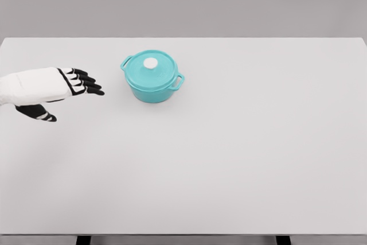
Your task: Open the lid of the pot with left arm
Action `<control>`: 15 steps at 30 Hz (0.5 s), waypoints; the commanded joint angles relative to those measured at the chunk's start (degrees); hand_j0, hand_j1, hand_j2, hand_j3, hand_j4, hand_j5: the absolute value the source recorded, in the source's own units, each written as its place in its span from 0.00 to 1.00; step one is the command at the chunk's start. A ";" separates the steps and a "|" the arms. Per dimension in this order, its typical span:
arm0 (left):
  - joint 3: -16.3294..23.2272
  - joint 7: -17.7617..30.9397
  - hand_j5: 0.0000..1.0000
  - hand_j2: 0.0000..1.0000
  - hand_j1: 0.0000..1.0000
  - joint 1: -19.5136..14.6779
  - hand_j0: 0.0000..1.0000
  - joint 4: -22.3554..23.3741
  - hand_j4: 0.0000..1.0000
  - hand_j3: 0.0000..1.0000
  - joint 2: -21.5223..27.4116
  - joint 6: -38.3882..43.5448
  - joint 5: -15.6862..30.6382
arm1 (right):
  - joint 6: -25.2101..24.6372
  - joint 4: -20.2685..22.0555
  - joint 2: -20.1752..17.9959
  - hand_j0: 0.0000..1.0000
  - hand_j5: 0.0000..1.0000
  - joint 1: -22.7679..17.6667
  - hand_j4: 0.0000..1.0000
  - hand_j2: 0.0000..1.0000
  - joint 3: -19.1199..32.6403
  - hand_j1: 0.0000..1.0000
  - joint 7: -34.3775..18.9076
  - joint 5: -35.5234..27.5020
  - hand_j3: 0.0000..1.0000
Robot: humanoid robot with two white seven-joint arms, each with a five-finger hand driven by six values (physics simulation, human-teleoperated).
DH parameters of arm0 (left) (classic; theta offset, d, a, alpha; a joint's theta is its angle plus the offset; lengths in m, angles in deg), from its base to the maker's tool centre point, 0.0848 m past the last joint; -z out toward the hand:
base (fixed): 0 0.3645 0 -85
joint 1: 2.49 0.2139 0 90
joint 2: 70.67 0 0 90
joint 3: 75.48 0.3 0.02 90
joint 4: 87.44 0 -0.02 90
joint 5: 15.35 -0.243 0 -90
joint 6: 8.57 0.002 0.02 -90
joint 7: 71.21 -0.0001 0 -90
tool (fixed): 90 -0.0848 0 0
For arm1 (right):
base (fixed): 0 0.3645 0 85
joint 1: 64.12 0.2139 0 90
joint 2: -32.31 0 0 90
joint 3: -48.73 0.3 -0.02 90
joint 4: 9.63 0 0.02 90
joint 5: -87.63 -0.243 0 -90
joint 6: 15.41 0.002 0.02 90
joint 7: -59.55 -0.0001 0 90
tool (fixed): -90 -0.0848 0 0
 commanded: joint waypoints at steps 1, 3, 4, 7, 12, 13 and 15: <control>0.93 0.01 1.00 1.00 1.00 0.00 1.00 -0.20 1.00 1.00 -0.79 0.14 0.34 | -0.04 -0.06 -0.01 1.00 1.00 -0.09 1.00 1.00 0.10 1.00 0.02 -0.07 1.00; 2.95 0.01 1.00 1.00 1.00 -4.30 1.00 0.94 1.00 1.00 -2.63 0.14 0.43 | -0.05 -0.42 -0.01 1.00 1.00 -0.70 1.00 1.00 0.10 1.00 0.02 -0.07 1.00; 7.87 0.01 1.00 1.00 1.00 -8.78 1.00 1.29 1.00 1.00 -3.16 0.14 0.60 | 0.04 -0.33 -0.01 1.00 1.00 -0.70 1.00 1.00 0.10 1.00 0.02 -0.07 1.00; 17.98 0.01 1.00 1.00 1.00 -18.10 1.00 10.87 1.00 1.00 -9.31 0.14 1.48 | -0.04 -0.33 -0.01 1.00 1.00 -0.70 1.00 1.00 0.10 1.00 0.02 -0.07 1.00; 27.74 0.01 1.00 1.00 1.00 -29.00 1.00 18.52 1.00 1.00 -12.74 0.14 2.80 | 0.04 -0.33 -0.01 1.00 1.00 -0.70 1.00 1.00 0.10 1.00 0.02 -0.07 1.00; 28.80 0.01 1.00 1.00 1.00 -29.97 1.00 19.57 1.00 1.00 -13.35 0.14 2.98 | -0.04 -0.33 -0.01 1.00 1.00 -0.70 1.00 1.00 0.10 1.00 0.02 -0.07 1.00; 29.06 0.01 1.00 1.00 1.00 -31.64 1.00 23.70 1.00 1.00 -16.34 0.14 2.89 | 0.04 -0.33 -0.01 1.00 1.00 -0.70 1.00 1.00 0.19 1.00 0.02 -0.07 1.00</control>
